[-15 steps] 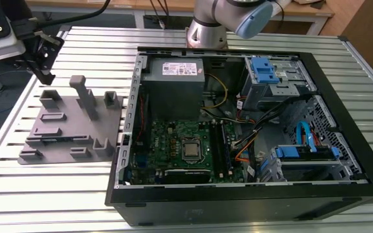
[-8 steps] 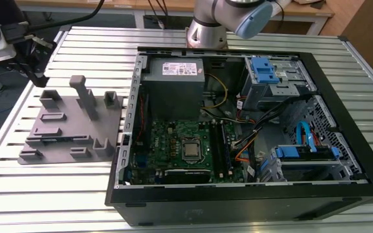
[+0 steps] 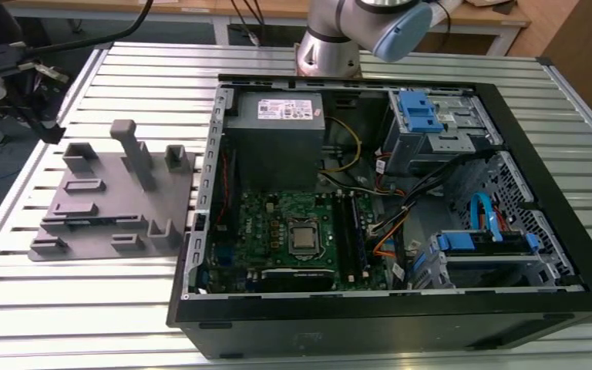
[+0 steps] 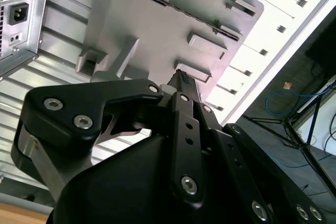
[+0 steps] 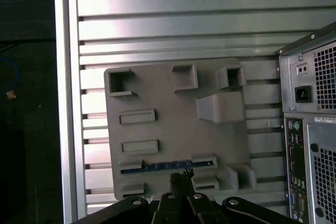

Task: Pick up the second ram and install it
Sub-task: 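Reach for the second ram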

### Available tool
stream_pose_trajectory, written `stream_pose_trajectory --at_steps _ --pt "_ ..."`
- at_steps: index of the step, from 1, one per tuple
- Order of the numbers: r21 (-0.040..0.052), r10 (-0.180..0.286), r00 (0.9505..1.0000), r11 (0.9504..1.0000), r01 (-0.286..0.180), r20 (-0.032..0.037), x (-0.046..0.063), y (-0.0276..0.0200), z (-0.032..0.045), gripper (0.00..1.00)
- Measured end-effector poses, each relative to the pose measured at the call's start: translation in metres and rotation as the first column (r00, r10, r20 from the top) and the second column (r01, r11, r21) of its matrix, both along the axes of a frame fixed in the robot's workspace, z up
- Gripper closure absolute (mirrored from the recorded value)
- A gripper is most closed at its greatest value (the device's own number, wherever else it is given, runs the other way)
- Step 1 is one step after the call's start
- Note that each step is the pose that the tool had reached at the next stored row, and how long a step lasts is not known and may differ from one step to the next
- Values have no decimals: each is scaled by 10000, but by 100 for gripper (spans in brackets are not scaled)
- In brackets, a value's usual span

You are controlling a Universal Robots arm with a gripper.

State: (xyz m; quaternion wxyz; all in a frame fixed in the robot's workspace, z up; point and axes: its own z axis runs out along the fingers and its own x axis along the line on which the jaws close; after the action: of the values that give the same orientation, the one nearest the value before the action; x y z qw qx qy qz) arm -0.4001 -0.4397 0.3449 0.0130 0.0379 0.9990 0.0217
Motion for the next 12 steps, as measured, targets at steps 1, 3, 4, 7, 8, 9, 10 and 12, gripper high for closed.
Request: stream_pose_trajectory --at_steps 1,3,4,7,8,9,10,12 --pt "0 0 10000 10000 0 1 -20 -6 -6 89" --pt "1 0 10000 10000 0 1 -62 -15 -17 89" --pt "1 1 10000 10000 -1 1 -86 -20 -23 89" --pt "0 0 10000 10000 0 0 -164 -32 -39 89" --pt "0 0 10000 10000 0 1 -190 -36 -45 89" --pt "1 0 10000 10000 0 2 -220 -39 -53 89" --pt "1 1 10000 10000 -1 1 -249 -43 -59 89" --pt "0 0 10000 10000 0 0 -300 -47 -75 89"
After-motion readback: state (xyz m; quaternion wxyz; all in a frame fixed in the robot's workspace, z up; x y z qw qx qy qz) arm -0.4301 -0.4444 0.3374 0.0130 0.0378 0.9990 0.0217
